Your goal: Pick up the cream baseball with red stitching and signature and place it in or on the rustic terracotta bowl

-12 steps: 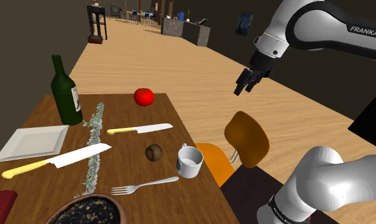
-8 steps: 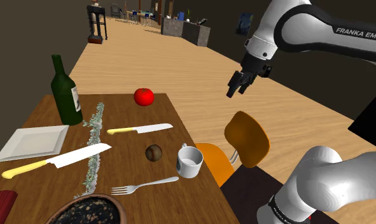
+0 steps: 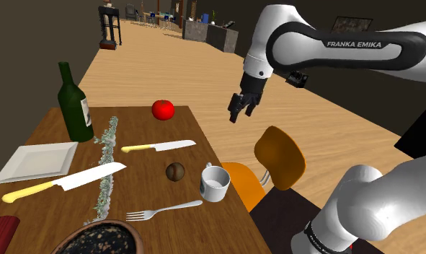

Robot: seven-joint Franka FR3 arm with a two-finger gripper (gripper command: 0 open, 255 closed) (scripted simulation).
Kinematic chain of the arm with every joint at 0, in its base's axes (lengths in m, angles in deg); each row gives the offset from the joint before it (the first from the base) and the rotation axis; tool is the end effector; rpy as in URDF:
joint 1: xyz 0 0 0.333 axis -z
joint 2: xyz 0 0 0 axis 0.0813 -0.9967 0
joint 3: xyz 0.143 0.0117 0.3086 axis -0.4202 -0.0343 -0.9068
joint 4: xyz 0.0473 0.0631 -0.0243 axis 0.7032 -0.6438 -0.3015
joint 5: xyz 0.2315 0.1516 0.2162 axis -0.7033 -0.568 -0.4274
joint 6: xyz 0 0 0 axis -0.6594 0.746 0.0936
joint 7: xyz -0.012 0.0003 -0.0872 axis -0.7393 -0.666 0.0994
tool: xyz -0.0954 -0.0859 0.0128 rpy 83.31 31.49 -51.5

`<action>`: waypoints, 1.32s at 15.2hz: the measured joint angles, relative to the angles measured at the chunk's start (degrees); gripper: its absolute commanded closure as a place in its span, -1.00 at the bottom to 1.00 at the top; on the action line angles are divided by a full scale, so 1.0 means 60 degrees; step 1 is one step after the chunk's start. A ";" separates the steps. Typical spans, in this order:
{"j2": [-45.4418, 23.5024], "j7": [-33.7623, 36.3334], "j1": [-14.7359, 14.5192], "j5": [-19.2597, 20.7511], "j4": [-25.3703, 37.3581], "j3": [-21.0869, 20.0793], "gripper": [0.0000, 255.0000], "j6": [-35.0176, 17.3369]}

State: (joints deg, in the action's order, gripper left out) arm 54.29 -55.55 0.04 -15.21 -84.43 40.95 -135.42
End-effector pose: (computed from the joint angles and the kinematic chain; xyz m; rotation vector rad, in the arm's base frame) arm 0.3465 0.0658 0.5657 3.1379 0.0073 0.1042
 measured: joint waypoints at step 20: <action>-0.7394 0.2651 -0.1261 0.0958 0.4547 -0.1879 -1.00 -0.0238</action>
State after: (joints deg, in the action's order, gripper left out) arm 9.93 -39.65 -7.52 -9.46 -57.15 29.68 -136.85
